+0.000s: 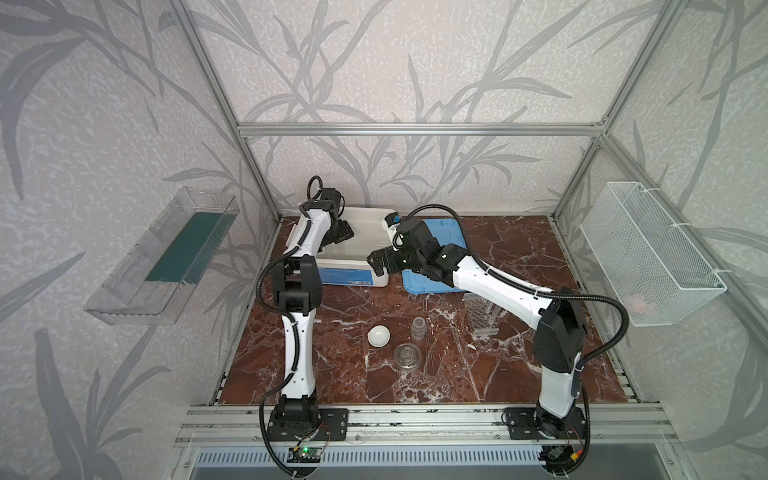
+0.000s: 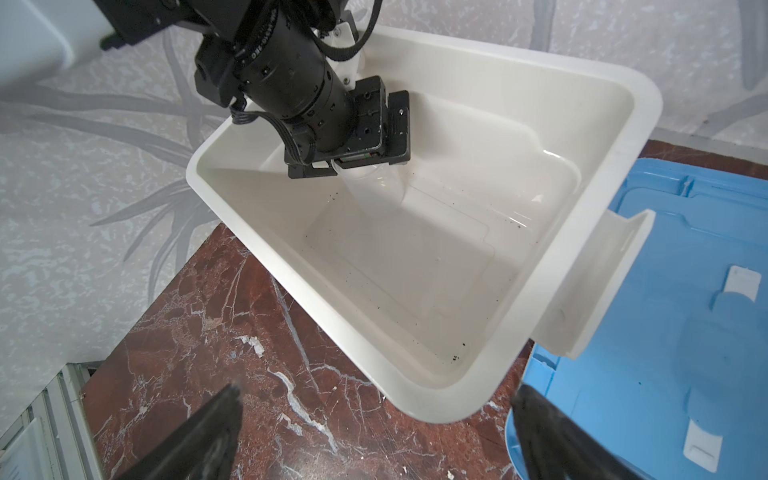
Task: Organize the chemistry lab equipment
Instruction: 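Open the left gripper to release the beaker inside the tub, then move the left gripper to the glass flask while the right arm draws back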
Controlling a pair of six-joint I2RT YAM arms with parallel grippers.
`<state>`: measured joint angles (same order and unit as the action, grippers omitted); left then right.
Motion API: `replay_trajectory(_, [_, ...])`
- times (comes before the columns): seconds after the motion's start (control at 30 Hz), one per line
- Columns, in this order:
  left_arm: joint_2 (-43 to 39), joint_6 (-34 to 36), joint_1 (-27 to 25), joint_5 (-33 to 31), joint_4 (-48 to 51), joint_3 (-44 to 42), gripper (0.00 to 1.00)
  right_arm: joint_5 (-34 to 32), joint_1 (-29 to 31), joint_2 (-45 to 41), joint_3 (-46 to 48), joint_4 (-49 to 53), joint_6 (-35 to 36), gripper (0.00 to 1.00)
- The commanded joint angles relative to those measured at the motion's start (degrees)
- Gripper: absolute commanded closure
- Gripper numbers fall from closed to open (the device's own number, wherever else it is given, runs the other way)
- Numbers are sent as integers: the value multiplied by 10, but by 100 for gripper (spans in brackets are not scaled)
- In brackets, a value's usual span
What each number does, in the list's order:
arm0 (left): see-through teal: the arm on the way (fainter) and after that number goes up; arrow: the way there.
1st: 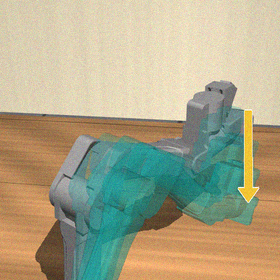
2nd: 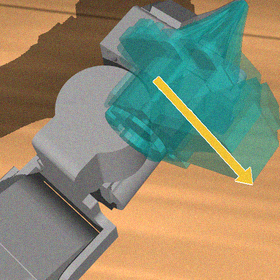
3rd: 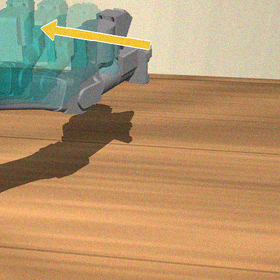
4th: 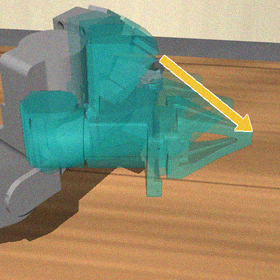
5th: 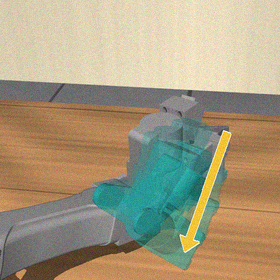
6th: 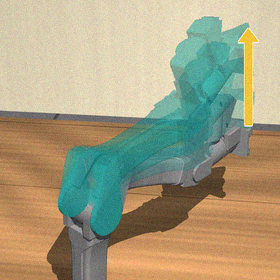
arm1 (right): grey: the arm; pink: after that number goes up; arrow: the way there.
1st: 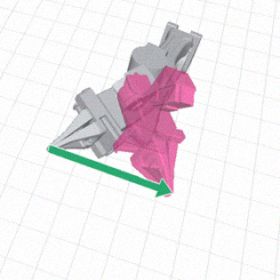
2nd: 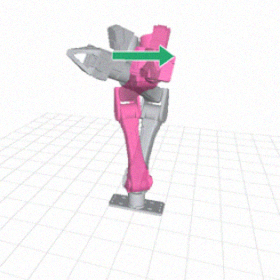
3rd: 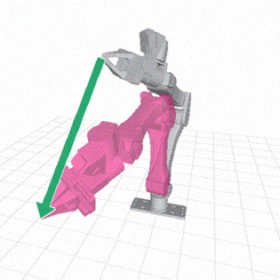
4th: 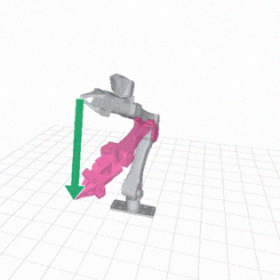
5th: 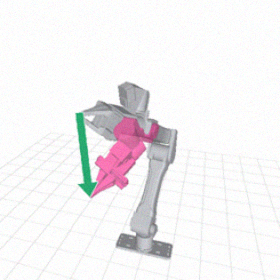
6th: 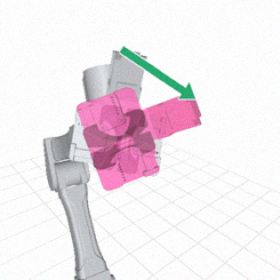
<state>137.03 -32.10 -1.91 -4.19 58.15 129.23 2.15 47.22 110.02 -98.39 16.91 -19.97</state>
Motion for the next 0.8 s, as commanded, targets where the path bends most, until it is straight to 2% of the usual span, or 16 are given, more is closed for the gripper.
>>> replay_trajectory(0.0, [-16, -2, 2, -8, 5, 13, 1, 7, -3, 1, -1, -9, -4, 1])
replay_trajectory(0.53, [-114, 6, -12, -51, 34, 24, 1, 9, -3, -28, -6, 21, 0, 1])
replay_trajectory(0.77, [-208, 43, -47, -48, 42, 14, 1, 15, -3, -92, 9, 70, 32, 1])
